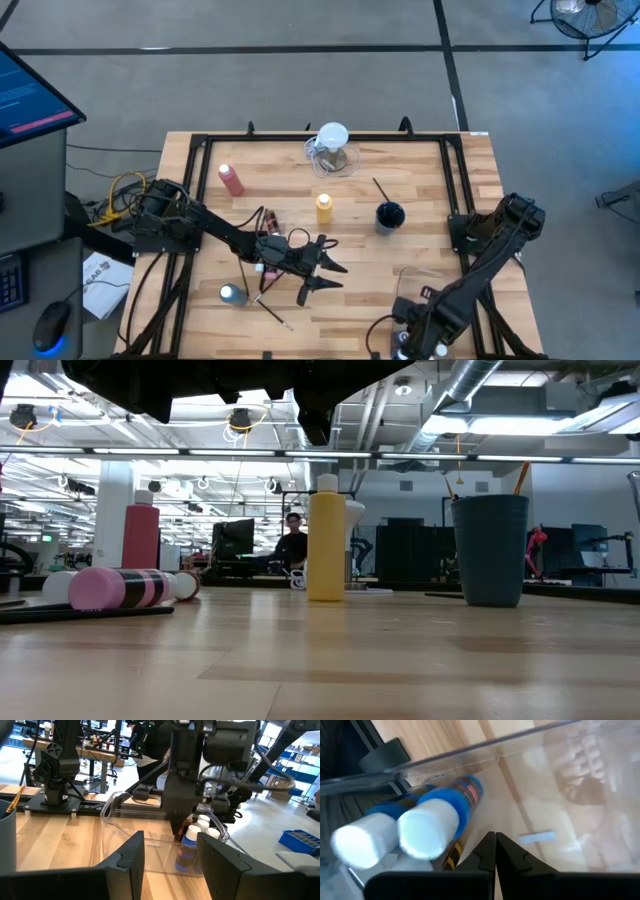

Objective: Pick & Place Paint Supplies
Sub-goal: Put the top small brown bottle into the transparent bin

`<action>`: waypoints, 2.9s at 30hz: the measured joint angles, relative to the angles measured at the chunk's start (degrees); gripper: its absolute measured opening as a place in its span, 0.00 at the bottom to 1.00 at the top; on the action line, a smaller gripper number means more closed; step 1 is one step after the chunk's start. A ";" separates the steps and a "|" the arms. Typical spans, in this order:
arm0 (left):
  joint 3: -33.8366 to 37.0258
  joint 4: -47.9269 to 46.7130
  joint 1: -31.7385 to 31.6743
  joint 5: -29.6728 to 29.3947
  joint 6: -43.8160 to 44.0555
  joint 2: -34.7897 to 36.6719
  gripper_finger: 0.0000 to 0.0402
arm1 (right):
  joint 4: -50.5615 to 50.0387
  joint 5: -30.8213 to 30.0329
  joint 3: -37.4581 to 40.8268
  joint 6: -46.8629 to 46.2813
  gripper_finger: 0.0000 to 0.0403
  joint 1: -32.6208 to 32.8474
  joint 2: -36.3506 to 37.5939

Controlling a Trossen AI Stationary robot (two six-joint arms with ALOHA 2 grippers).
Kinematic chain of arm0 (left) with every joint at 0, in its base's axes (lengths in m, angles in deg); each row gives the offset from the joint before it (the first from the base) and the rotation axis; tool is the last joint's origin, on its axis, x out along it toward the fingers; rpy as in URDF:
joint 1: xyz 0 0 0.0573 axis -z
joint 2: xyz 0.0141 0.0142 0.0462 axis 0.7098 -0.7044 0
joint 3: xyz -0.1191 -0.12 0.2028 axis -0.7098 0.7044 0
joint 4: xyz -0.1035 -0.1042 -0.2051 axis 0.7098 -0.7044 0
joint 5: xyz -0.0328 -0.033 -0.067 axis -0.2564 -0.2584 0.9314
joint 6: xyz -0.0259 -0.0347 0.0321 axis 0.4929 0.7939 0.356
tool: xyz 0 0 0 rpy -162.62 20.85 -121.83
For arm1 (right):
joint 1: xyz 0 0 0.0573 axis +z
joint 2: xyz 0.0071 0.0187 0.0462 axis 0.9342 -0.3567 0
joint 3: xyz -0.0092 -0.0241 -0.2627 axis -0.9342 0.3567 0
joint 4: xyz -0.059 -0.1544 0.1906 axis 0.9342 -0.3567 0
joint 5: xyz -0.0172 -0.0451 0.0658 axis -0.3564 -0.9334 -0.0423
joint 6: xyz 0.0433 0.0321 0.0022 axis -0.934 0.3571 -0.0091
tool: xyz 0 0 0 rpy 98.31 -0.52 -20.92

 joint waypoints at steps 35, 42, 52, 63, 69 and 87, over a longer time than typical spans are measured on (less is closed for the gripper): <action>-0.04 -15.92 10.20 -6.64 -10.04 12.16 0.35 | -23.27 -44.74 -21.54 30.20 0.00 -5.78 0.11; -0.07 -30.40 23.08 -36.41 -13.60 22.77 0.35 | -11.41 -44.72 -21.54 47.61 0.00 -10.70 0.11; 0.00 -35.59 30.05 -51.87 -13.06 24.42 0.35 | 11.77 -17.46 -21.30 67.37 0.00 -24.49 0.09; 0.00 -74.93 32.39 -49.24 24.82 35.32 0.35 | 12.64 0.11 -21.26 58.92 0.00 -38.76 -0.13; 1.36 -82.61 32.14 -48.05 35.00 36.40 0.35 | 14.80 1.67 -21.26 61.54 0.00 -40.87 -0.13; 2.25 -82.38 17.13 -45.77 29.49 36.24 0.35 | 25.51 -23.62 -20.79 73.86 0.00 -23.55 -0.08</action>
